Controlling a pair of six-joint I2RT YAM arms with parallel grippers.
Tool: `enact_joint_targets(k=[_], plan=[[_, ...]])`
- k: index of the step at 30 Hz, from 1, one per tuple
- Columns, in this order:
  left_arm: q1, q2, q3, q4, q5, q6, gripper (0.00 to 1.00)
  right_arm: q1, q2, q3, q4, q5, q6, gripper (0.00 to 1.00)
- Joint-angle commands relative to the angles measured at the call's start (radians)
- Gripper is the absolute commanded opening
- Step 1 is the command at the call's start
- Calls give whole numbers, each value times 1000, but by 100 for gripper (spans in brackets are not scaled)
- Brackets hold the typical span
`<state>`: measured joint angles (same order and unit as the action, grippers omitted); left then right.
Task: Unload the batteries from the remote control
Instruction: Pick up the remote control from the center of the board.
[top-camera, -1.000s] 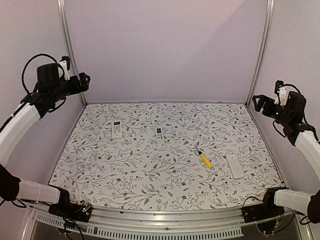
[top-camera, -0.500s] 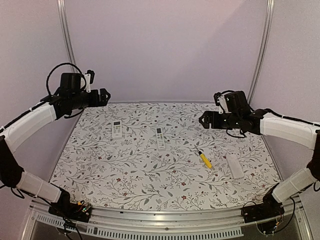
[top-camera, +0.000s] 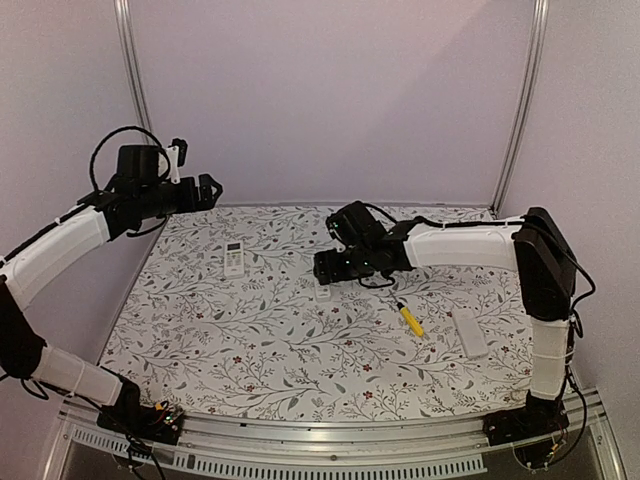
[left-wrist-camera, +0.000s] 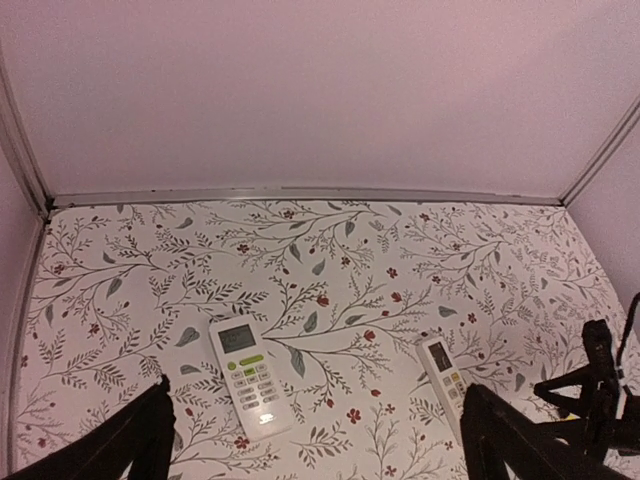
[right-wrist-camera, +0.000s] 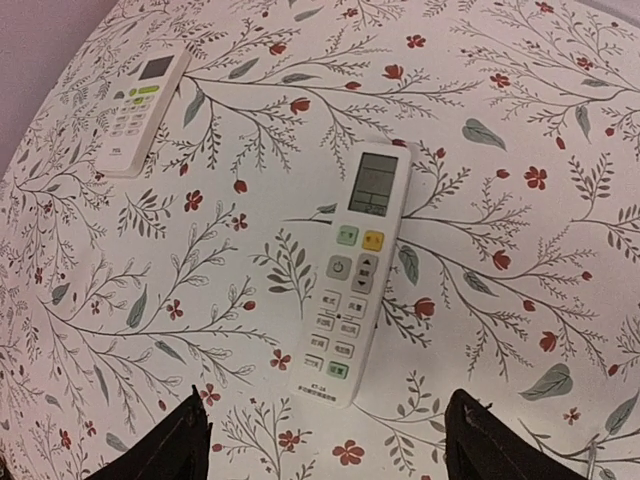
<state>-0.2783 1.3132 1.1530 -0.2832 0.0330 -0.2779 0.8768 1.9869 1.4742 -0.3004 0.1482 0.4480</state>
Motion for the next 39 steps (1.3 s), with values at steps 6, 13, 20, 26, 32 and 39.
enact_joint_targets(k=[6, 13, 20, 26, 32, 39], plan=[[6, -21, 9, -18, 9, -4, 100, 61, 232, 198, -104, 40, 34, 75], [5, -37, 3, -9, 13, -3, 100, 73, 329, 285, -179, 133, 69, 69], [6, -39, 4, -11, 23, -3, 100, 74, 355, 295, -197, 197, 99, 63], [6, -46, 5, -13, 20, -1, 100, 78, 388, 332, -209, 204, 99, 55], [7, -52, 5, -14, 19, 0, 100, 85, 406, 351, -220, 213, 92, 45], [6, -52, 4, -13, 12, 3, 100, 86, 401, 344, -212, 211, 100, 26]])
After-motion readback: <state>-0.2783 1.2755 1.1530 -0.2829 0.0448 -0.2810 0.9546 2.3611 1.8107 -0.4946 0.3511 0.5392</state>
